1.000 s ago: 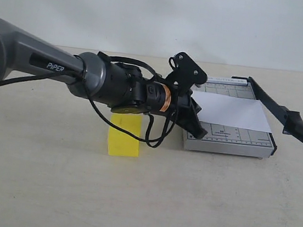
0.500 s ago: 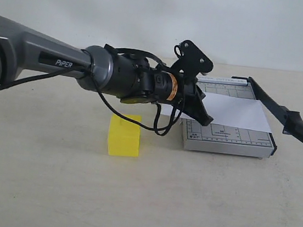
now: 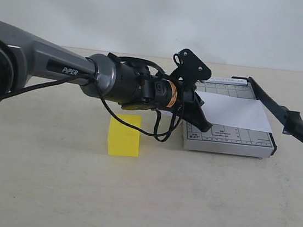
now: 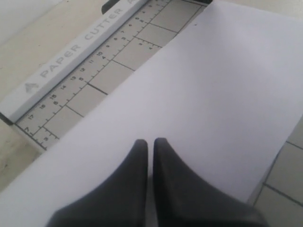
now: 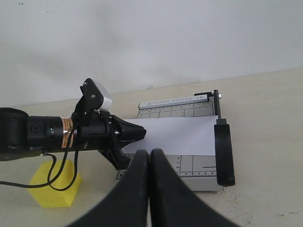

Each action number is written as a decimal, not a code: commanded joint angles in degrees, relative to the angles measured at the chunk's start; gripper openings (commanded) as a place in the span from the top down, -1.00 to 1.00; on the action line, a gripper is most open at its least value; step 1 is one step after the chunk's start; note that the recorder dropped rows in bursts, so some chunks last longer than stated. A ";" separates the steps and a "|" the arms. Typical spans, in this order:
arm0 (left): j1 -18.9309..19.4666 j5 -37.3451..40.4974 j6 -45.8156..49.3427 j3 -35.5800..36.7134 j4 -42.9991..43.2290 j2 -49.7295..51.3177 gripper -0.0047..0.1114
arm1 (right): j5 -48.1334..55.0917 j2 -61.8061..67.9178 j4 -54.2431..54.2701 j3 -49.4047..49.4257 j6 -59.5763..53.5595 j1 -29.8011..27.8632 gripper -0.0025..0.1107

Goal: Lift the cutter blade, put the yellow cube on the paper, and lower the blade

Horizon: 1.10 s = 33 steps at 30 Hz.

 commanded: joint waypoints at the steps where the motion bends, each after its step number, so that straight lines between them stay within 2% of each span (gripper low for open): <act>1: -0.15 -2.32 -0.99 -0.27 -0.65 0.61 0.84 | -0.14 -0.09 -0.22 0.15 -0.19 0.14 0.96; 24: -0.51 -8.03 -1.71 -1.62 -4.95 2.27 0.84 | -0.14 -0.09 -0.22 0.15 -0.19 0.14 0.96; 33: -1.34 -6.21 -1.08 -4.25 -4.95 1.76 0.84 | -0.14 -0.09 -0.22 0.15 -0.19 0.14 0.96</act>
